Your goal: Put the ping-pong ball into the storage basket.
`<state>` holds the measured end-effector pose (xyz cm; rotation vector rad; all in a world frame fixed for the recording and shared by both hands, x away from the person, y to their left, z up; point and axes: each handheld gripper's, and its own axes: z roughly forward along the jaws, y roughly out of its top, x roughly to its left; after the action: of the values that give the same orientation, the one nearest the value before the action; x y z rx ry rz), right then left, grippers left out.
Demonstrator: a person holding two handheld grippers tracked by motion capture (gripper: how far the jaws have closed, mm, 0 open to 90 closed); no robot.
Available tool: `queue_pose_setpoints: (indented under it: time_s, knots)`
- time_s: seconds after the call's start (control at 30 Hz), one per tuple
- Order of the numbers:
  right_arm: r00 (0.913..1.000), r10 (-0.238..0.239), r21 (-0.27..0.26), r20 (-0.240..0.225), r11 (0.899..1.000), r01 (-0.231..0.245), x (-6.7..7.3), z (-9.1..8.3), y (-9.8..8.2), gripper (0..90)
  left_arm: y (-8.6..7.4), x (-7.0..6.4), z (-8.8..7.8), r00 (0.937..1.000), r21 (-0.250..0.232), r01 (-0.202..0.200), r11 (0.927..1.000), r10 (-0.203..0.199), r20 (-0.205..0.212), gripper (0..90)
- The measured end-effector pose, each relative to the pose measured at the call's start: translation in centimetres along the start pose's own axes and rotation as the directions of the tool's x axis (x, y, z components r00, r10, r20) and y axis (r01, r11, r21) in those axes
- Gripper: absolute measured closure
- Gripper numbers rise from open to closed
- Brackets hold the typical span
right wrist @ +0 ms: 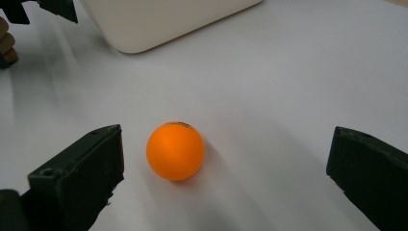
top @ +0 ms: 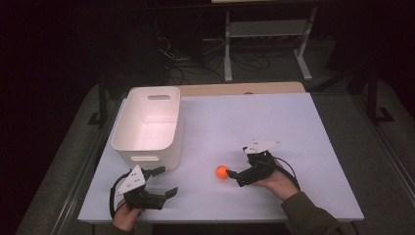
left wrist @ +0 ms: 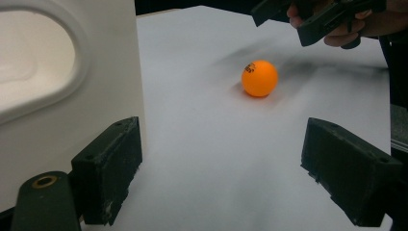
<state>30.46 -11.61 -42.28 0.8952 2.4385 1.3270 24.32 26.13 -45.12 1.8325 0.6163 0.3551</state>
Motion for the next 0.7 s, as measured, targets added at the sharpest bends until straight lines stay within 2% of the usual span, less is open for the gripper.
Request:
queue_pose_setpoints:
  time_s: [0.7]
  knots:
    - [0.9995, -0.017, -0.016, -0.027, 1.0, 0.017, 0.7, 1.2, 1.1, 0.0, 0.0, 0.0, 0.0, 1.0, 0.001, -0.003, 1.0, 0.003, 0.0, 14.0]
